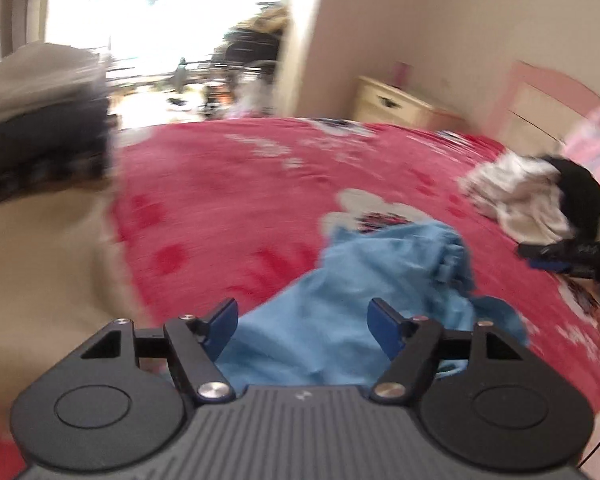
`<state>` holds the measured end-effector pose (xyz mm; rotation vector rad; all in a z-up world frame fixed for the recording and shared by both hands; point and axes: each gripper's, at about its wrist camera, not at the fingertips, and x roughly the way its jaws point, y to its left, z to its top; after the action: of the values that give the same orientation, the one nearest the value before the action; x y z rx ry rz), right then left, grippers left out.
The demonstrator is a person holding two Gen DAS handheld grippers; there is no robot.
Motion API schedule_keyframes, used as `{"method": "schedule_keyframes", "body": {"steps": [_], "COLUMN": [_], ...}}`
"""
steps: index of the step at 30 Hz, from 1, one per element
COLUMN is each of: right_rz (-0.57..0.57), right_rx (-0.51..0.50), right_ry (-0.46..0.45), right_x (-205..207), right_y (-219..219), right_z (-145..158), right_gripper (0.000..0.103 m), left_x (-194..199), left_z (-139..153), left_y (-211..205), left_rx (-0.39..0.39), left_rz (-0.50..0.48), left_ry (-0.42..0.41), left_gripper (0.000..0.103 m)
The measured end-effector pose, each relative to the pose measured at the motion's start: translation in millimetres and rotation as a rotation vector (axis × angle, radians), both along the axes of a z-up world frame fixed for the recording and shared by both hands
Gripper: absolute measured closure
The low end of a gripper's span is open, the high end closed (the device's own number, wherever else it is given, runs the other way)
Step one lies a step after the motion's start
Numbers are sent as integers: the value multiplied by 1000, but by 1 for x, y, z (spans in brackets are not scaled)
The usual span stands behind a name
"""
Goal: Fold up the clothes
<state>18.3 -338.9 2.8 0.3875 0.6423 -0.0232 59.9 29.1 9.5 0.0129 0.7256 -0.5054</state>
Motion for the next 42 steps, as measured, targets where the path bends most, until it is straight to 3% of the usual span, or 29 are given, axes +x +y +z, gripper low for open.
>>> {"method": "schedule_keyframes", "body": {"steps": [4, 7, 9, 11, 12, 13, 14, 16, 18, 22, 24, 26, 29, 31, 35, 39, 42], "right_rz": [15, 5, 0, 6, 9, 12, 17, 17, 12, 12, 14, 10, 7, 7, -40, -141, -203], "right_rx": [-60, -20, 6, 20, 26, 31, 32, 33, 51, 76, 88, 109, 154, 162, 64, -68, -108], "right_ry": [96, 144, 173, 198, 202, 205, 204, 199, 198, 202, 198, 194, 191, 189, 143, 40, 30], "right_x": [-7, -13, -17, -15, -15, -16, -16, -18, -19, -17, -15, -14, -12, -11, -13, -25, -36], "right_y": [2, -3, -5, -7, -8, -9, -9, -11, -15, -22, -24, -27, -33, -36, -34, -39, -46], "right_z": [-30, -51, -63, -74, -77, -80, -82, -86, -91, -97, -98, -99, -102, -105, -95, -70, -64], "right_gripper": [46, 48, 62, 75, 80, 82, 86, 88, 90, 91, 91, 90, 90, 90, 98, 99, 99], "left_x": [10, 24, 37, 50, 58, 68, 81, 111, 142, 191, 200, 195, 172, 154, 119, 103, 97], "left_z": [-6, -17, -28, -41, -48, -54, -56, -52, -44, -44, -42, -33, -19, -17, -11, -25, -30], "left_y": [-74, -139, -178, -210, -222, -232, -234, -226, -198, -130, -105, -90, -98, -118, -158, -187, -195], "left_rx": [74, 162, 228, 293, 330, 363, 367, 276, 131, 7, -11, 2, 28, 67, 143, 192, 208], "left_rz": [-176, -327, -393, -433, -435, -413, -384, -277, -118, 199, 249, 256, 108, -21, -281, -383, -415], "left_ry": [-53, -99, -113, -127, -135, -138, -120, -30, 48, 107, 127, 87, 14, -11, -63, -60, -58], "left_gripper": [30, 24, 18, 19, 30, 39, 56, 69, 81, 81, 75, 70, 52, 50, 46, 47, 47]}}
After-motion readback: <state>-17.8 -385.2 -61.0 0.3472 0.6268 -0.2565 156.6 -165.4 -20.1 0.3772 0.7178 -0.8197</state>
